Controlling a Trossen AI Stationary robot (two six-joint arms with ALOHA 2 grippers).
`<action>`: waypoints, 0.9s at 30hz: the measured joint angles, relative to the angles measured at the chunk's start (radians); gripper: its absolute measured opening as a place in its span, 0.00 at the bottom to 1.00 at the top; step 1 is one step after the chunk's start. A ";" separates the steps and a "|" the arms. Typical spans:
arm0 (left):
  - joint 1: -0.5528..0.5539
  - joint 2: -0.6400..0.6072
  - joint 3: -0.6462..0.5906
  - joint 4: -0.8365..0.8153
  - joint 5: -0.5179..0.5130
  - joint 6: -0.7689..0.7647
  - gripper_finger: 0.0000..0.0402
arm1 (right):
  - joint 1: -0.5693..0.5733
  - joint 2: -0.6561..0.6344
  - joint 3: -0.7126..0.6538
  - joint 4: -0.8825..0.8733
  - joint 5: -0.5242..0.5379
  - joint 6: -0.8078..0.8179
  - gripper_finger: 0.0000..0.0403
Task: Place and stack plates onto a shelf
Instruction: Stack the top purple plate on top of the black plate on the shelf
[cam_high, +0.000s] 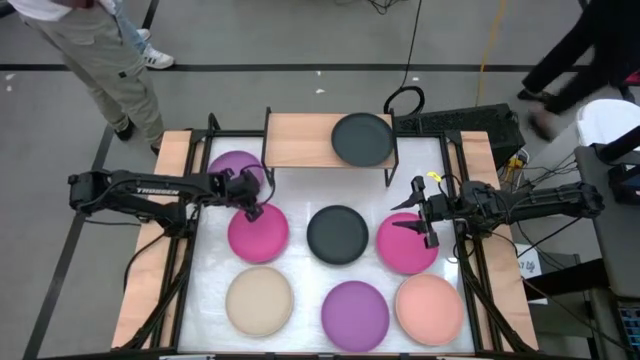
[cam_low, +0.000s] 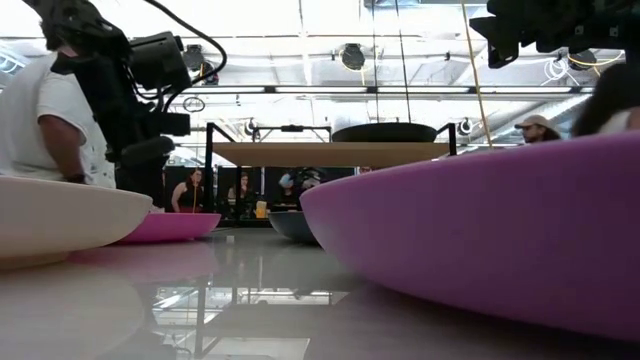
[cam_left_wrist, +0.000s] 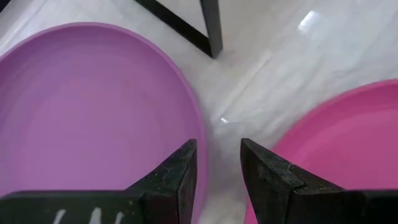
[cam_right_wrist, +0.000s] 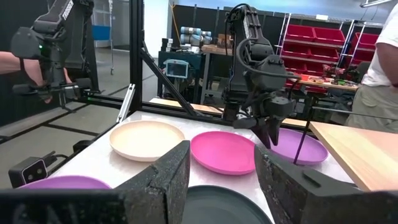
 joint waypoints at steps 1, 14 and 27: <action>0.005 0.001 0.000 0.000 0.000 0.000 0.32 | 0.000 0.000 0.000 0.000 0.000 -0.001 0.39; 0.020 0.013 0.000 0.033 0.001 -0.003 0.32 | 0.000 0.000 0.000 0.000 0.000 -0.008 0.39; 0.020 0.013 0.000 0.048 0.001 -0.023 0.32 | 0.000 0.000 0.000 0.011 0.000 0.007 0.39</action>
